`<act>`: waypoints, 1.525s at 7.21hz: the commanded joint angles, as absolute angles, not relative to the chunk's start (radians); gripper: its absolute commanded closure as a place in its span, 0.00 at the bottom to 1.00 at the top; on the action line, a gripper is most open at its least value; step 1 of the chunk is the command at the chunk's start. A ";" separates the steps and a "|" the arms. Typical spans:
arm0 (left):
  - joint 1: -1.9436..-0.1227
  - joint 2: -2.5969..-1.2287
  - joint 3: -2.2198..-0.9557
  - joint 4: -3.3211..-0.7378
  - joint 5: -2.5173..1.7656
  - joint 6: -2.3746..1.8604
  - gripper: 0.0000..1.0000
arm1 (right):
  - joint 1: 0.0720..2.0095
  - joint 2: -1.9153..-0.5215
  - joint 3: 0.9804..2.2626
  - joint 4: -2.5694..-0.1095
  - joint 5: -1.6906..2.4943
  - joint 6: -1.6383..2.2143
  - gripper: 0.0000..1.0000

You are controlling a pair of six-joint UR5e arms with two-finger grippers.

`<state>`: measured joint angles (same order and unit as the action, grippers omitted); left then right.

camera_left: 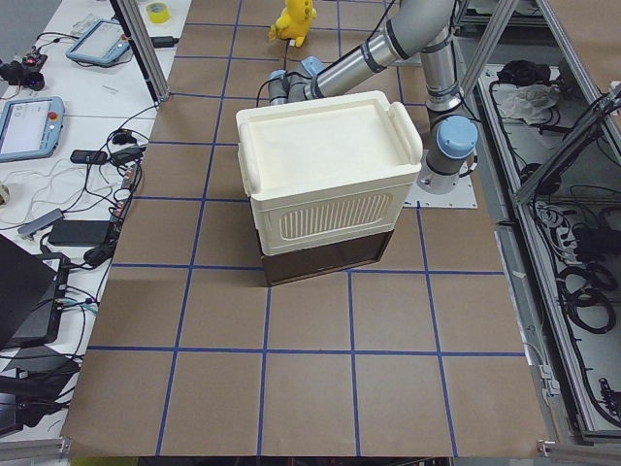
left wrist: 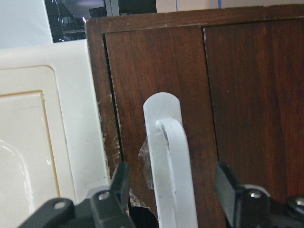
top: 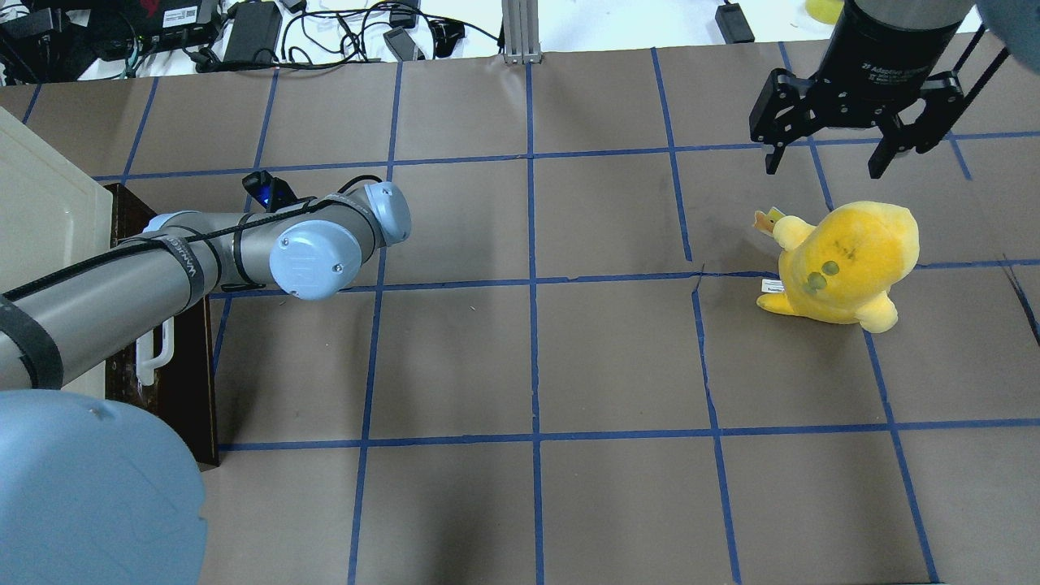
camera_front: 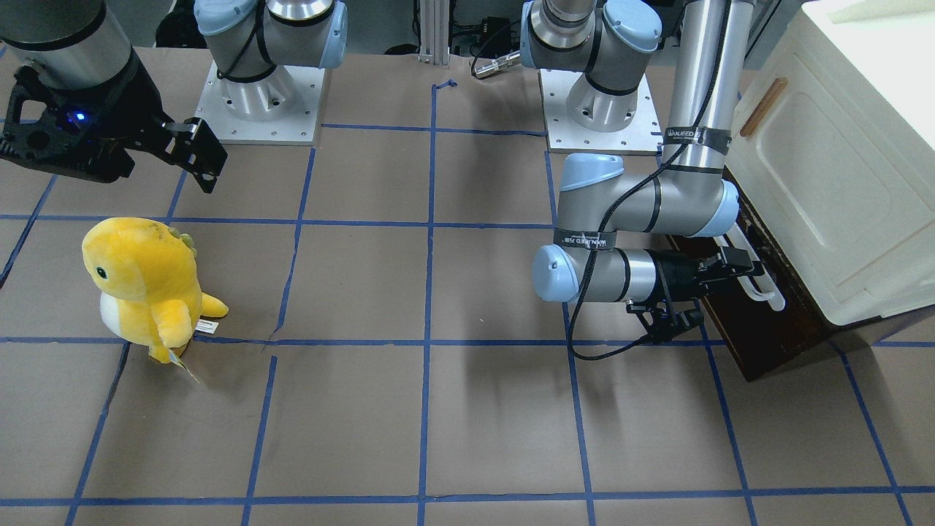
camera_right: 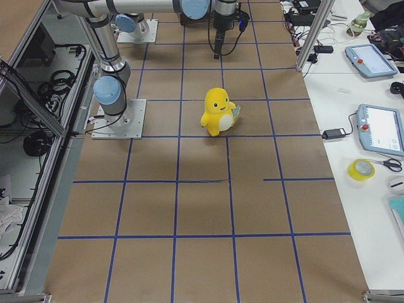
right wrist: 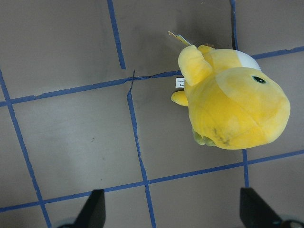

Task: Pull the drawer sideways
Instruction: 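Lower the left gripper around the white handle and close it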

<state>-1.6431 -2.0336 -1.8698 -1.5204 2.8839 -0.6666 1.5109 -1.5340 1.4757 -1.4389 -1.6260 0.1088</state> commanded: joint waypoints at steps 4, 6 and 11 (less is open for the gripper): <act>-1.643 -2.003 -1.878 -1.666 2.836 -0.848 0.35 | 1.511 -1.534 1.476 -1.439 -1.626 0.109 0.00; -1.643 -2.006 -1.876 -1.664 2.836 -0.850 0.58 | 1.509 -1.534 1.476 -1.439 -1.626 0.109 0.00; -1.647 -2.023 -1.876 -1.658 2.836 -0.851 0.66 | 1.511 -1.534 1.476 -1.439 -1.626 0.109 0.00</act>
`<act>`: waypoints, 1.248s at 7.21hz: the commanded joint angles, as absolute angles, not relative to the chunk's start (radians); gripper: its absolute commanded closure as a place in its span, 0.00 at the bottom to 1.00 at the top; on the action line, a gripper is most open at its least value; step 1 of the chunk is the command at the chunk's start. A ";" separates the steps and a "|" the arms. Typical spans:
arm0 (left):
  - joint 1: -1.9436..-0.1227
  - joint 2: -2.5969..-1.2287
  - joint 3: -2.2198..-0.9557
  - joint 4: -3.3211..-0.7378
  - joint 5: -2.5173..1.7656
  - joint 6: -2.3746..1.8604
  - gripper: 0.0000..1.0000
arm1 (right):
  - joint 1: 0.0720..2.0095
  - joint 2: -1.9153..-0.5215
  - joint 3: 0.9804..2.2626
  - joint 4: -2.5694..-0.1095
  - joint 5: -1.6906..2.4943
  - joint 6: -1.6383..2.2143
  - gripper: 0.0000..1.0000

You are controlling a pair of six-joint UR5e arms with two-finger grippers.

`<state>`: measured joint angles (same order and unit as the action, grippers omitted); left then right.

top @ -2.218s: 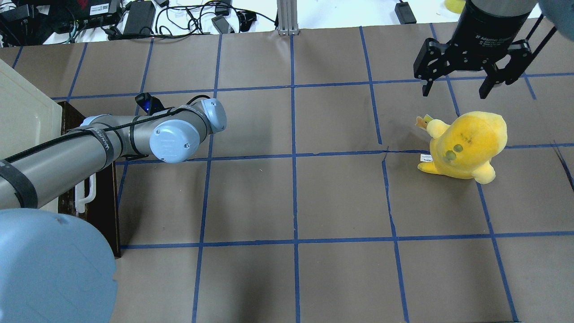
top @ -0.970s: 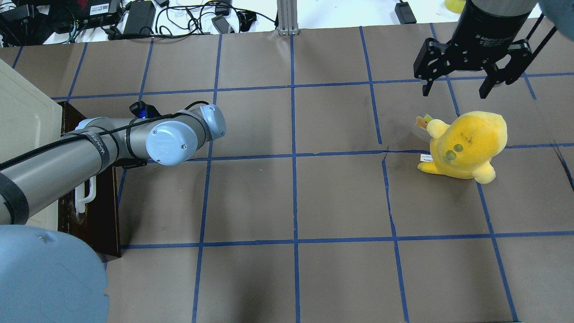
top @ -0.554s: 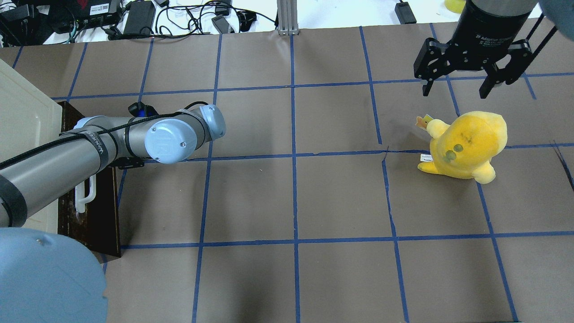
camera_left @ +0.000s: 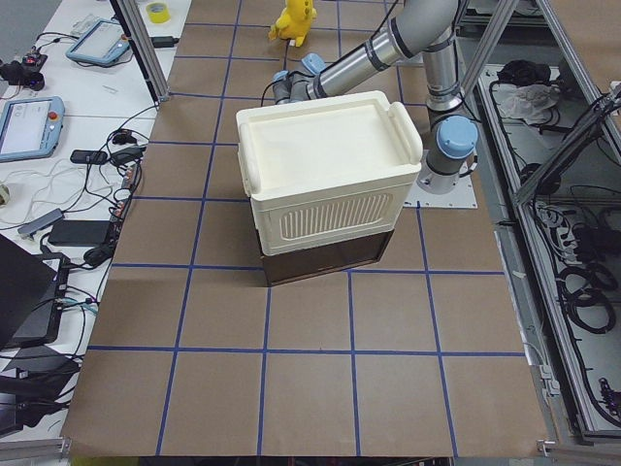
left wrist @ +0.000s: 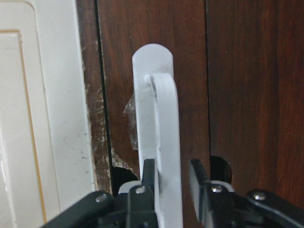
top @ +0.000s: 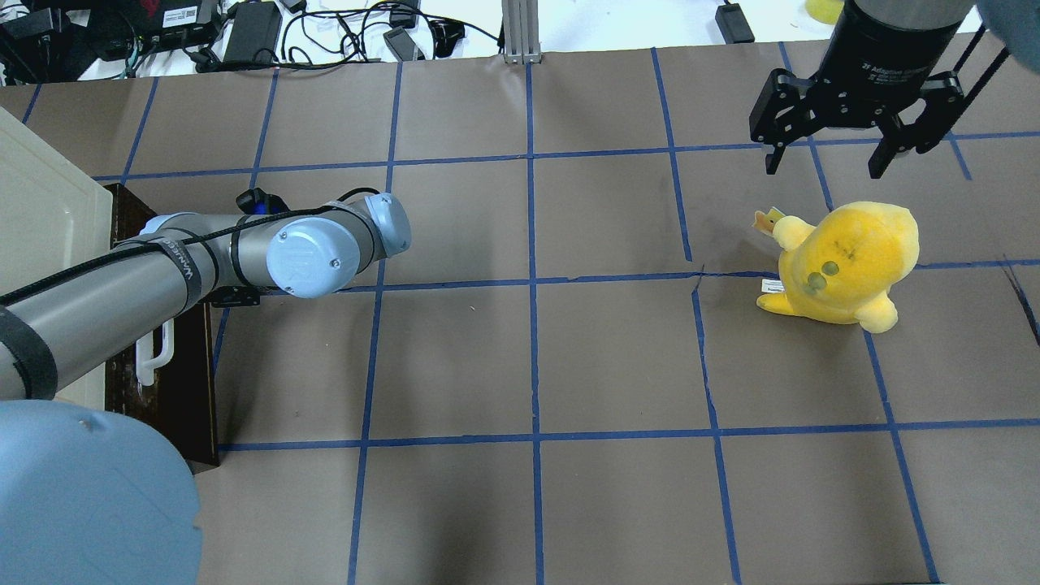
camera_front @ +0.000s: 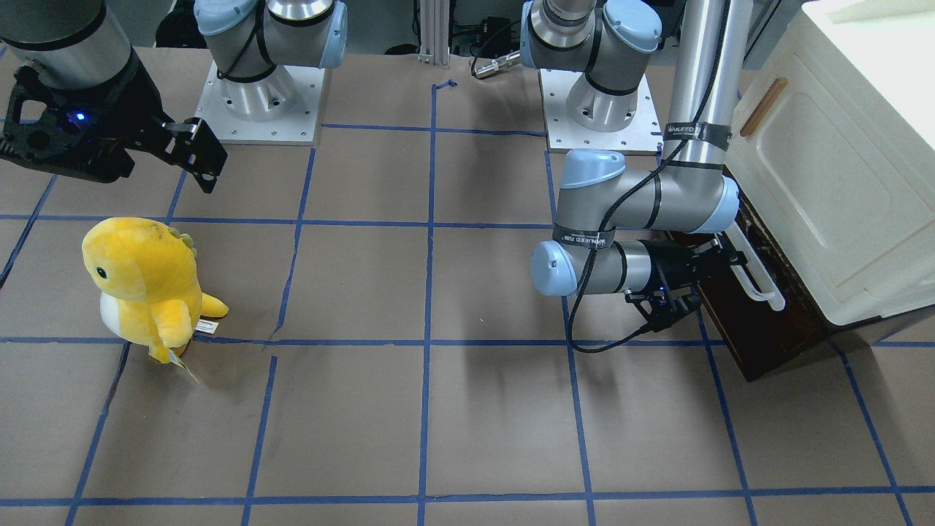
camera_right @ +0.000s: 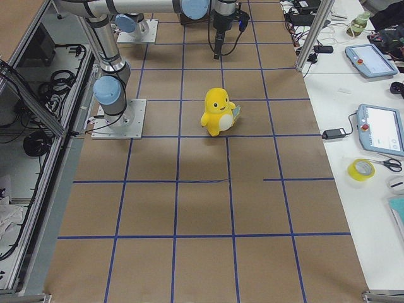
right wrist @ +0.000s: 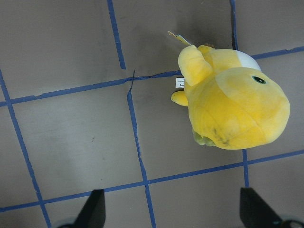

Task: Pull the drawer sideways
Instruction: 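Pull the white handle with the left gripper, sliding the drawer out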

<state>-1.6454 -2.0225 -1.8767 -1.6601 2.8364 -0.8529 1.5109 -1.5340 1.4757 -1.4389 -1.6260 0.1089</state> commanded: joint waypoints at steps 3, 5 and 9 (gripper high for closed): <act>-1.647 -2.006 -1.876 -1.664 2.838 -0.847 0.78 | 1.511 -1.534 1.476 -1.439 -1.626 0.109 0.00; -1.649 -2.011 -1.876 -1.663 2.836 -0.847 0.79 | 1.509 -1.534 1.476 -1.439 -1.626 0.109 0.00; -1.663 -2.026 -1.873 -1.654 2.833 -0.845 0.96 | 1.511 -1.534 1.476 -1.439 -1.626 0.109 0.00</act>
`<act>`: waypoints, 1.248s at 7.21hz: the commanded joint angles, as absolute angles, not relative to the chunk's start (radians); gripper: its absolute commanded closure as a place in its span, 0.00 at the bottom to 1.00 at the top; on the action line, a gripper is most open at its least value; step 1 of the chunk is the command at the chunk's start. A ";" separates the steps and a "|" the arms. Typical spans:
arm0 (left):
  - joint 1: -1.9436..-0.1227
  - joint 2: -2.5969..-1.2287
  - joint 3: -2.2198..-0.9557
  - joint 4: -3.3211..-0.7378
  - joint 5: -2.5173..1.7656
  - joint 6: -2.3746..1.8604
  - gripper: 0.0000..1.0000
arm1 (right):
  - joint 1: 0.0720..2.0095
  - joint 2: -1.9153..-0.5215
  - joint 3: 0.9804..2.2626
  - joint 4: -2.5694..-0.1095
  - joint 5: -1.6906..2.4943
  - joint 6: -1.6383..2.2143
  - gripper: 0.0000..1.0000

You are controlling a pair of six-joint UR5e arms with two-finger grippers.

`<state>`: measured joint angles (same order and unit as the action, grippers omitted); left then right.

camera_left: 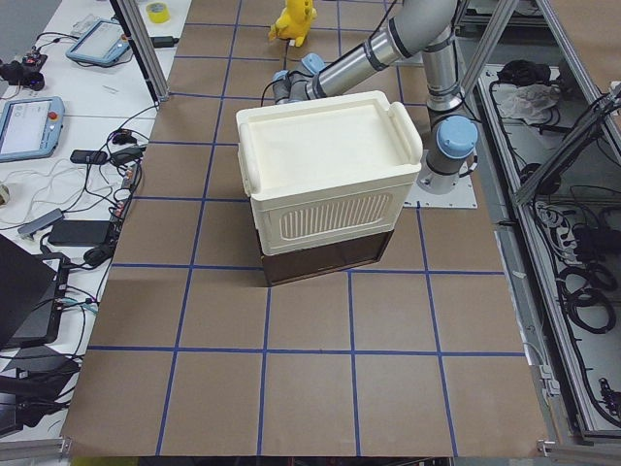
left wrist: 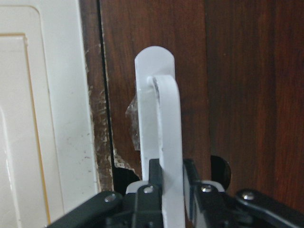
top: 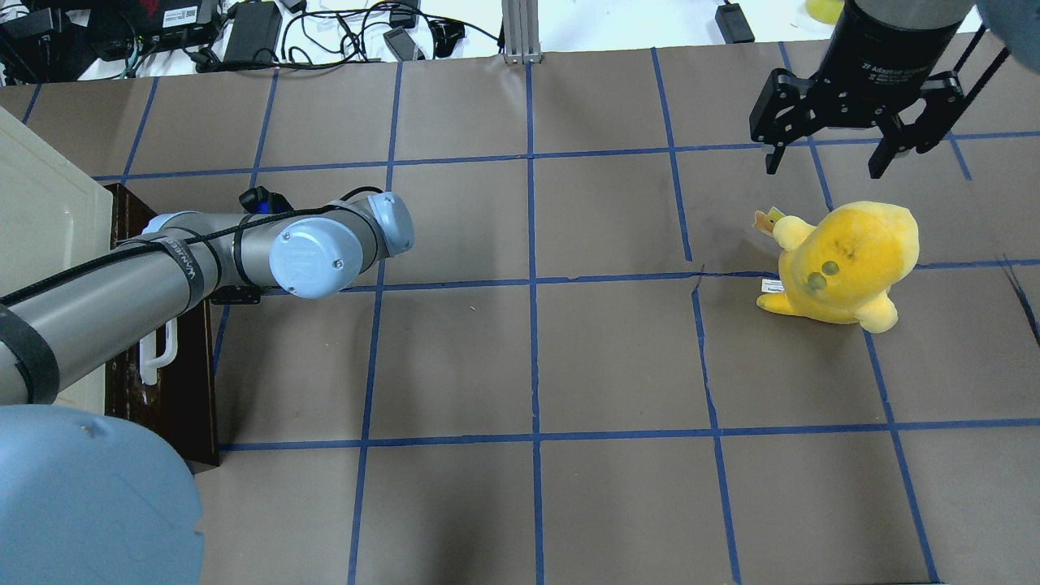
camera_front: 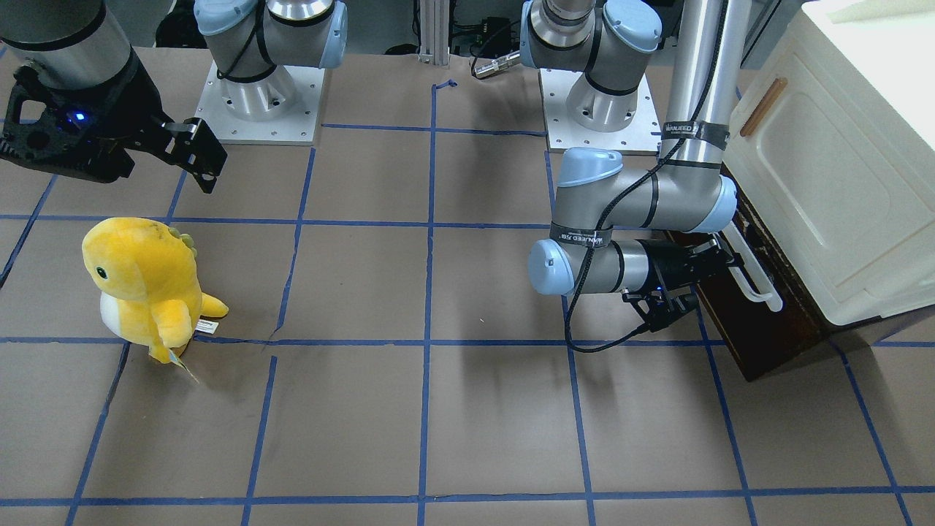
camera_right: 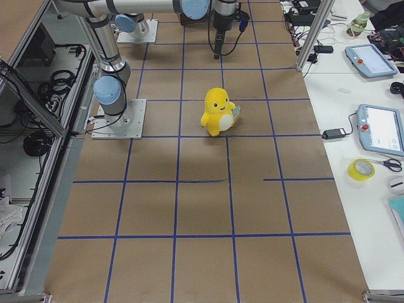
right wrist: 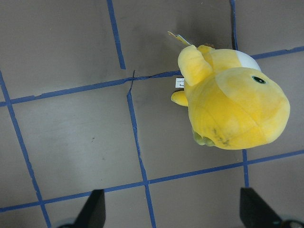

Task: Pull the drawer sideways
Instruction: 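Pull the white handle with the left gripper, sliding the drawer out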

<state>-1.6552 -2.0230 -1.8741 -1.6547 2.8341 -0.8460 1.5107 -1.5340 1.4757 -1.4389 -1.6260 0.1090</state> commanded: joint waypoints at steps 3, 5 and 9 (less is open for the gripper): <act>-1.690 -2.026 -1.838 -1.655 2.790 -0.836 0.99 | 1.509 -1.534 1.476 -1.439 -1.626 0.109 0.00; -1.707 -2.037 -1.833 -1.654 2.789 -0.836 0.99 | 1.511 -1.534 1.476 -1.439 -1.626 0.109 0.00; -1.738 -2.042 -1.799 -1.655 2.749 -0.831 0.99 | 1.511 -1.534 1.476 -1.437 -1.626 0.109 0.00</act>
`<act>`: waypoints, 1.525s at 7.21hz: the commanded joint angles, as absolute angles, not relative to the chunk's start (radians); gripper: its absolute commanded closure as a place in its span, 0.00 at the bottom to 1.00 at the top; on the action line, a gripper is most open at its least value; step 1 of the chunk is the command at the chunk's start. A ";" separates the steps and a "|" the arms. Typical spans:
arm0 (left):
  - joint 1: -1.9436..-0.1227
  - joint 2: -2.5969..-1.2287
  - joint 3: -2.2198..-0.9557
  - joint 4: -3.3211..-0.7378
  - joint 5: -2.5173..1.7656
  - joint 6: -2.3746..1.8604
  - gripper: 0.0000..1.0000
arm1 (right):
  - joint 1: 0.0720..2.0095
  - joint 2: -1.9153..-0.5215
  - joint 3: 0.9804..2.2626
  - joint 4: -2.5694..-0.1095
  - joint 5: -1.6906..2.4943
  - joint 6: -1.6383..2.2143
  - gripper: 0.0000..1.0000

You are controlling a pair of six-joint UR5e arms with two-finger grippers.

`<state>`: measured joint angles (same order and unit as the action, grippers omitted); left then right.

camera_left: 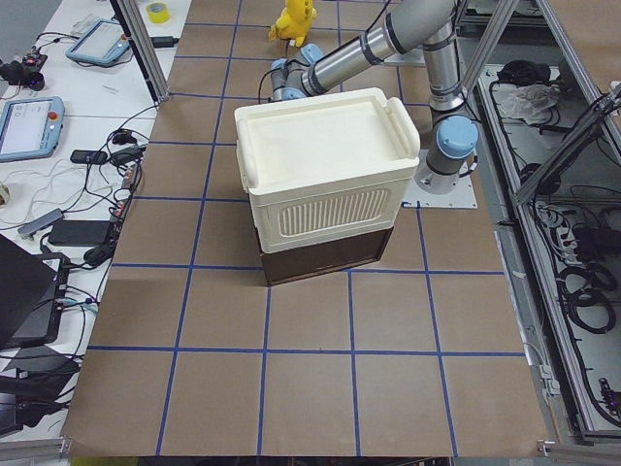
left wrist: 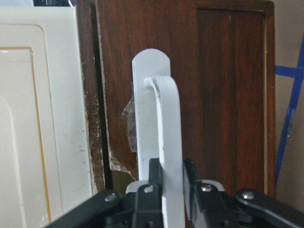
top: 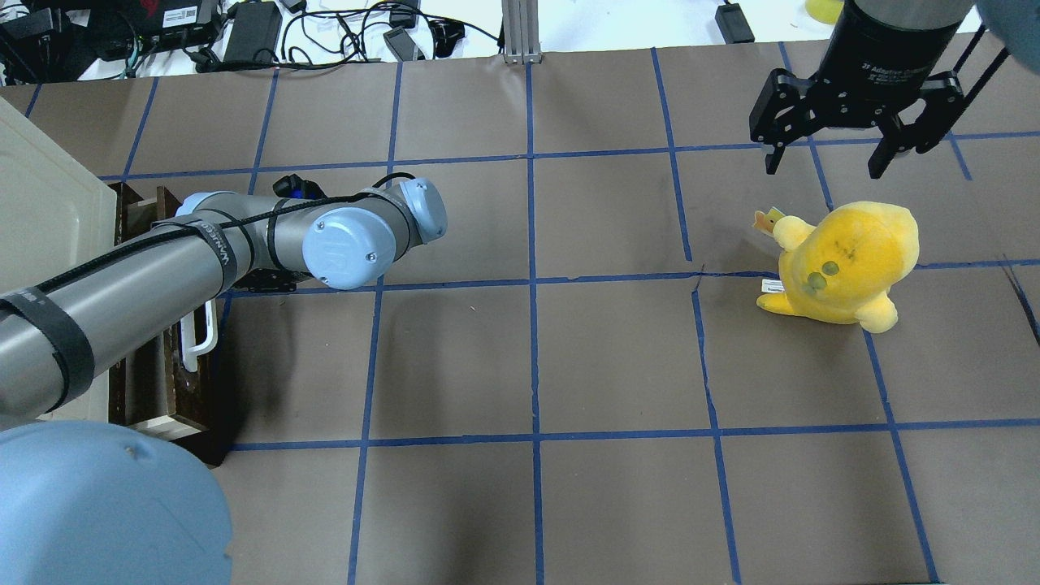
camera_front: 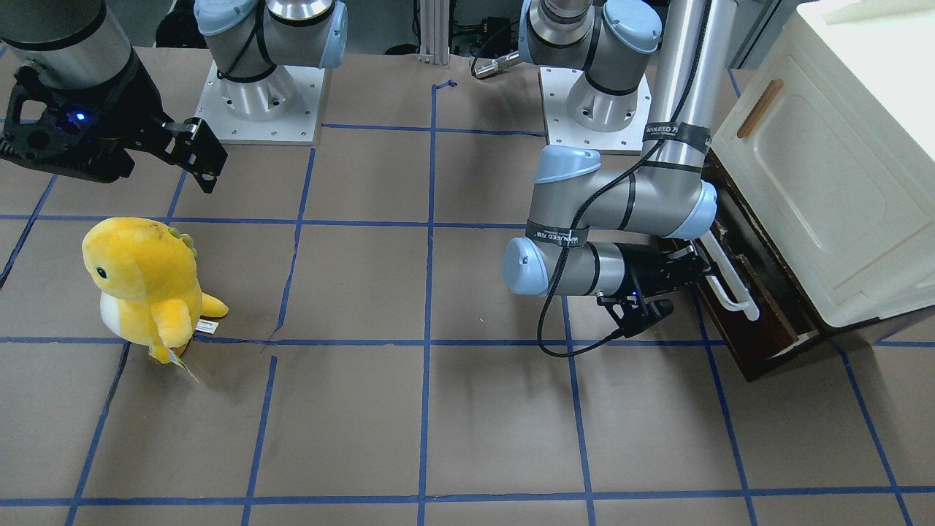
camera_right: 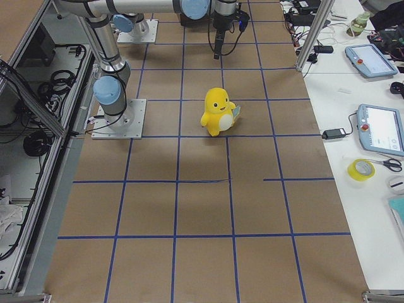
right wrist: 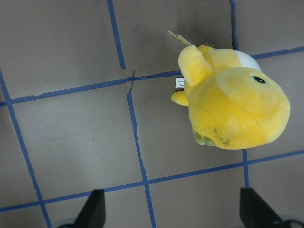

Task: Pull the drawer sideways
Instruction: 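Pull the white handle with the left gripper, sliding the drawer out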

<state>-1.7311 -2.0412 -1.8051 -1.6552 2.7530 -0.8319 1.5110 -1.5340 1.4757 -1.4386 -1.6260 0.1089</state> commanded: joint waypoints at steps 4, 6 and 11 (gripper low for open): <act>-1.762 -2.049 -1.773 -1.655 2.717 -0.831 0.99 | 1.511 -1.534 1.476 -1.439 -1.626 0.109 0.00; -1.785 -2.054 -1.767 -1.655 2.715 -0.830 0.99 | 1.509 -1.534 1.476 -1.439 -1.626 0.109 0.00; -1.805 -2.056 -1.729 -1.666 2.688 -0.827 0.99 | 1.509 -1.534 1.476 -1.439 -1.626 0.109 0.00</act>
